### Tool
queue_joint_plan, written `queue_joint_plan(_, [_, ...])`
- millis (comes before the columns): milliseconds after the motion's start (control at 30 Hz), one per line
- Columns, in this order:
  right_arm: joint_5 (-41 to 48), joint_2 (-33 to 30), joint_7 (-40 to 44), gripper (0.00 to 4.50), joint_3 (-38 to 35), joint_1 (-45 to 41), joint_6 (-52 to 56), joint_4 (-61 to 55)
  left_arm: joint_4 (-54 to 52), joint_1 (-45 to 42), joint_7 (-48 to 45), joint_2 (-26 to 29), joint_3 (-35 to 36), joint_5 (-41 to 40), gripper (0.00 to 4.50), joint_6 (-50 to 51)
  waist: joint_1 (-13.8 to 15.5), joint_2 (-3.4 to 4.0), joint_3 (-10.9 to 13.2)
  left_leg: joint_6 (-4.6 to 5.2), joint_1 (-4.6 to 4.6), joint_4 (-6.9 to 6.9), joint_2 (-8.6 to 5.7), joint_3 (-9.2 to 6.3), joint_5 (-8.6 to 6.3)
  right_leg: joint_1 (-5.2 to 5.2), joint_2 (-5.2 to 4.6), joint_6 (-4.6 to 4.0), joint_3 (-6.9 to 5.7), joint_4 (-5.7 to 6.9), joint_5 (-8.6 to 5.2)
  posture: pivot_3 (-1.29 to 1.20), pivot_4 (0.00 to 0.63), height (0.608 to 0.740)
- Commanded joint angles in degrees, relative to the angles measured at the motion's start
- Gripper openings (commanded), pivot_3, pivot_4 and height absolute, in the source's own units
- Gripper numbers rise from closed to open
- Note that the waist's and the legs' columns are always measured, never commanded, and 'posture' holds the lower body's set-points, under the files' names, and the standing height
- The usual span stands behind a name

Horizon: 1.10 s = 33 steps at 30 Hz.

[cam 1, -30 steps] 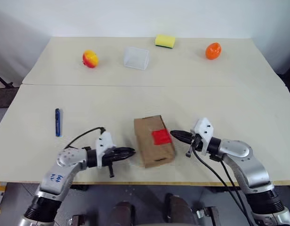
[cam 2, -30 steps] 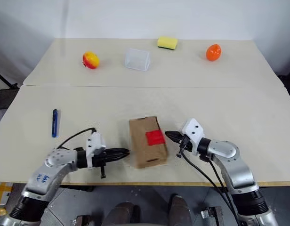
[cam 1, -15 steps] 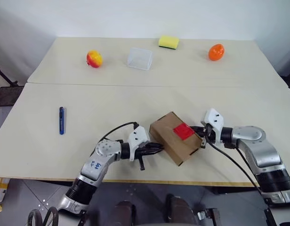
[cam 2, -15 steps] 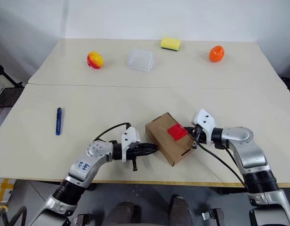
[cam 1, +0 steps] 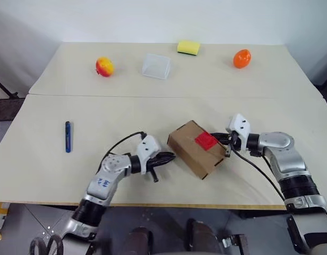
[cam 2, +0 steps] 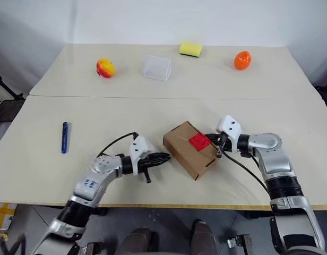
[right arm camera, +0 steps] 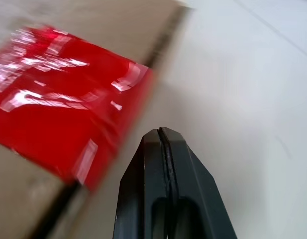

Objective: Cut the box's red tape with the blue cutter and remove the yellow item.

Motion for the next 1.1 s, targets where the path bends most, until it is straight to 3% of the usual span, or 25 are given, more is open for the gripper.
queue_joint_plan(33, [10.22, -2.69, 7.93, 1.23, -8.92, 3.86, -2.47, -5.45, -6.90, 6.79, 3.68, 2.76, 11.98, -2.98, 1.48, -2.44, -0.01, 0.02, 0.01, -0.01, -0.03, -0.04, 0.02, -0.02, -0.01, -0.02, 0.00, 0.00, -0.02, -0.07, 0.00, 0.00, 0.150, 0.740])
queue_joint_plan(67, [12.81, -2.87, 9.44, 1.56, -10.67, 5.09, -1.73, -7.02, -7.79, 8.89, 4.48, 3.10, 14.96, -3.68, 1.77, -3.84, -0.02, 0.03, 0.02, -0.03, -0.02, -0.07, 0.05, -0.04, -0.05, -0.02, 0.00, 0.00, -0.06, -0.09, 0.00, 0.00, 0.150, 0.740])
queue_joint_plan(133, [15.14, -3.91, 10.28, 2.24, -13.59, 10.89, -1.72, -13.25, -9.70, 18.01, 6.29, 2.73, 29.77, -7.66, 2.38, -9.45, -0.22, 0.05, 0.03, -0.04, -0.05, -0.06, 0.07, -0.02, -0.08, -0.01, 0.00, 0.00, -0.11, -0.18, 0.00, 0.00, 0.150, 0.740])
queue_joint_plan(200, [19.04, -2.90, 9.89, 2.90, -15.95, 14.92, -0.68, -19.30, -9.11, 24.73, 7.78, 2.55, 39.07, -9.53, 2.99, -12.21, -0.66, 0.05, 0.03, -0.15, 0.01, -0.07, 0.51, -0.01, -0.24, 0.01, 0.03, -0.01, -0.22, -0.22, 0.00, 0.00, 0.150, 0.740])
queue_joint_plan(333, [26.61, -0.98, 7.30, 4.25, -16.29, 21.66, 5.65, -32.24, -2.83, 35.64, 10.98, 1.32, 53.48, -12.47, 4.19, -14.15, -0.53, 0.25, 0.15, -0.09, 0.10, -0.05, 0.67, 0.12, -0.36, 0.20, 0.08, -0.08, -0.49, -0.49, 0.00, 0.00, 0.150, 0.740])
queue_joint_plan(367, [28.78, -0.73, 6.63, 4.49, -16.10, 22.63, 7.95, -34.81, -1.20, 37.53, 11.89, 0.87, 56.16, -13.01, 4.43, -14.73, -0.46, 0.27, 0.16, -0.06, 0.12, -0.03, 0.68, 0.12, -0.37, 0.26, 0.08, -0.11, -0.50, -0.53, 0.02, 0.00, 0.150, 0.740])
queue_joint_plan(433, [30.97, 0.92, 4.32, 4.50, -16.01, 23.13, 9.19, -38.37, 0.64, 40.17, 13.19, -0.06, 59.81, -14.39, 4.49, -15.50, -0.22, 0.22, 0.14, 0.05, 0.13, 0.02, 0.69, 0.16, -0.41, 0.28, 0.05, -0.17, -0.49, -0.57, 0.06, 0.00, 0.150, 0.740])
queue_joint_plan(600, [31.45, 3.18, 3.68, 4.50, -14.54, 23.90, 7.67, -43.98, -0.90, 43.72, 13.34, -2.82, 61.29, -17.48, 4.49, -15.88, 1.22, 0.19, 0.12, 0.20, 0.12, 0.05, 0.65, 0.13, -0.56, 0.29, -0.05, -0.24, -0.52, -0.86, 0.08, 0.00, 0.150, 0.740])
queue_joint_plan(800, [31.64, 2.18, 3.60, 4.50, -16.69, 22.73, 7.19, -45.07, -9.61, 40.99, 15.94, -3.14, 53.70, -17.62, 4.49, -11.93, 1.15, 0.16, 0.10, 0.25, 0.09, 0.05, 0.62, 0.15, -0.63, 0.29, -0.07, -0.24, -0.57, -0.82, 0.09, 0.00, 0.150, 0.740])
queue_joint_plan(967, [31.10, -0.14, 5.00, 4.50, -18.62, 25.07, 7.49, -44.26, -14.61, 29.46, 26.54, -0.96, 44.24, -13.40, 4.49, -1.79, 1.02, 0.17, 0.10, 0.21, 0.10, 0.04, 0.61, 0.16, -0.65, 0.25, -0.03, -0.22, -0.60, -0.55, 0.10, 0.00, 0.150, 0.740])
queue_joint_plan(1100, [30.18, -0.90, 5.79, 4.50, -18.44, 27.80, 7.49, -44.42, -12.89, 16.04, 39.75, -3.15, 39.58, -10.37, 4.49, 6.95, 1.11, 0.11, 0.07, 0.21, 0.12, 0.08, 0.31, 0.10, -0.63, 0.27, 0.07, -0.18, -0.63, -0.41, 0.12, 0.00, 0.150, 0.740])
